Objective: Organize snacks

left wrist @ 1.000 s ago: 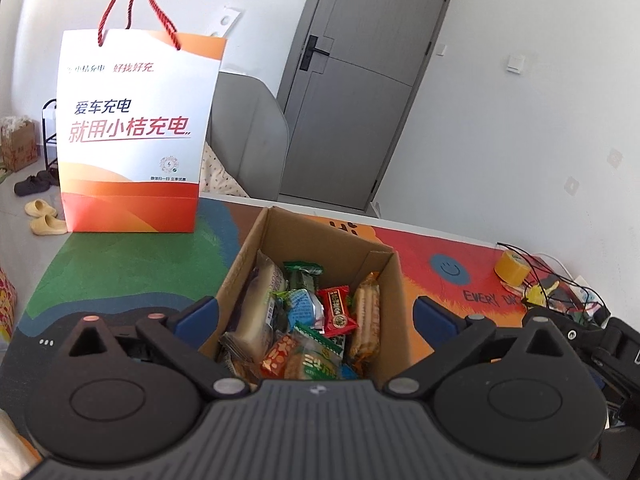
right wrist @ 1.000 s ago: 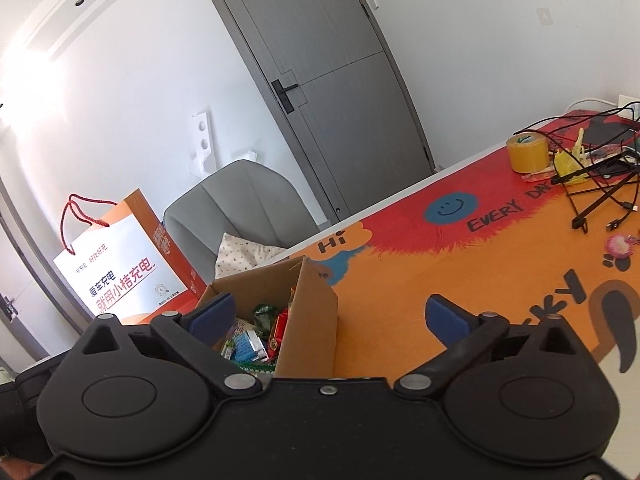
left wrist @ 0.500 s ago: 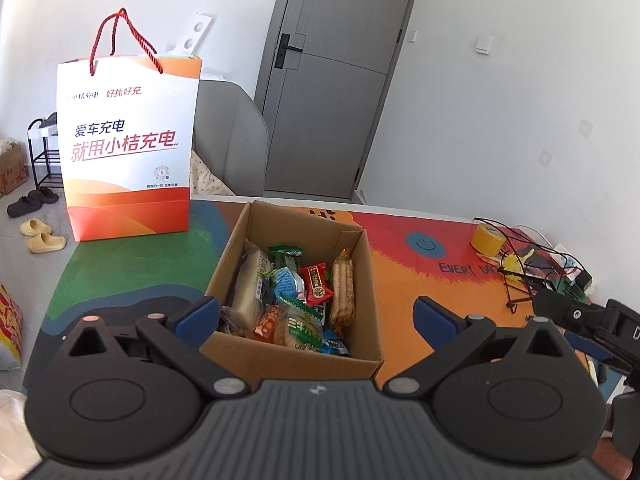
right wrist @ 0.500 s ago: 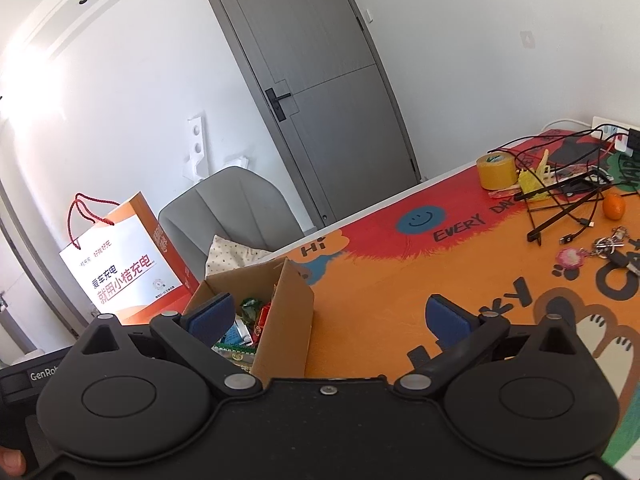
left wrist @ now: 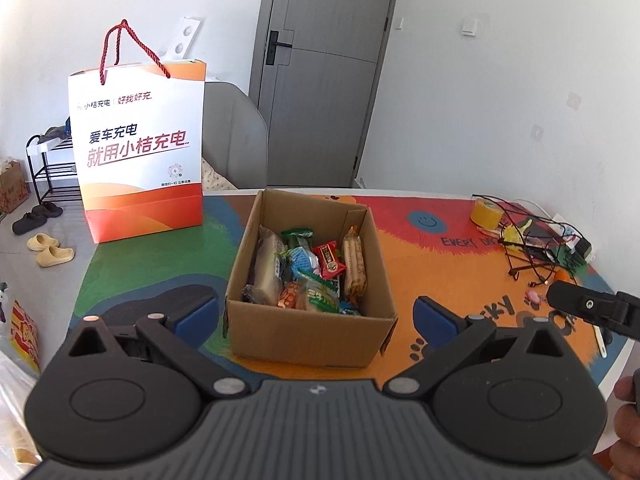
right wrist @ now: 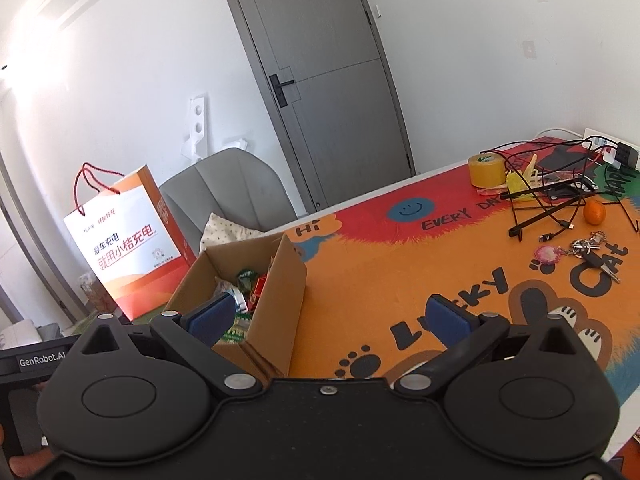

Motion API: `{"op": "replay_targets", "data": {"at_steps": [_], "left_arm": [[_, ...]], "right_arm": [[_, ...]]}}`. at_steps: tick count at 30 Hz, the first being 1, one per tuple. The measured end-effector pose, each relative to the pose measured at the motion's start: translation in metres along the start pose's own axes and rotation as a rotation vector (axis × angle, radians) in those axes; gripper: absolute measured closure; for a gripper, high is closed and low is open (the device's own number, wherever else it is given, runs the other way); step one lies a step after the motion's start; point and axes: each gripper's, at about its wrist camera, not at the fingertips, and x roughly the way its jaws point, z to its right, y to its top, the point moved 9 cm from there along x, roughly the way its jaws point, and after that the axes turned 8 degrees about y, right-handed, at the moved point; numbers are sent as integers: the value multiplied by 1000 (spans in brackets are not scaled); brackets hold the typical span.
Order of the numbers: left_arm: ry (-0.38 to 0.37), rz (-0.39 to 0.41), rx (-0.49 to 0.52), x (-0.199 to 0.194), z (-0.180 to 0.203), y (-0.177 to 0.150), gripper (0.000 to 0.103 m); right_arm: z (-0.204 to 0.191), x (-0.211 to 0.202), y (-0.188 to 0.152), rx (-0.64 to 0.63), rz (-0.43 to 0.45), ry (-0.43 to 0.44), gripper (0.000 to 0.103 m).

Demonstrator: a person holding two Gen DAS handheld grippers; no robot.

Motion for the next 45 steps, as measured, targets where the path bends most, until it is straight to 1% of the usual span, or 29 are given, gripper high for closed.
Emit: {"op": "replay_targets", "data": {"at_steps": [7,10,12,23,45], "left_arm": [[1,12,21,-12,-8,-2,0],[-4,-10,24,-14,-11,-5,0],[-6,-11,34,-16,-11,-8,0],[-5,-12,37,-17,-13,-11,0],[-3,-35,35,-10,-18,-14,0]], "right_arm": [[-5,-9,-8,-21,-25,-4,0],[-8,-9,-13,-31,-54,-2,0],[-8,-10,-16,-36,-68,1,0],[-16,-17,-11,-52,-53,1,0],[-17,-12,-15,-61,-78,-13,0]]}}
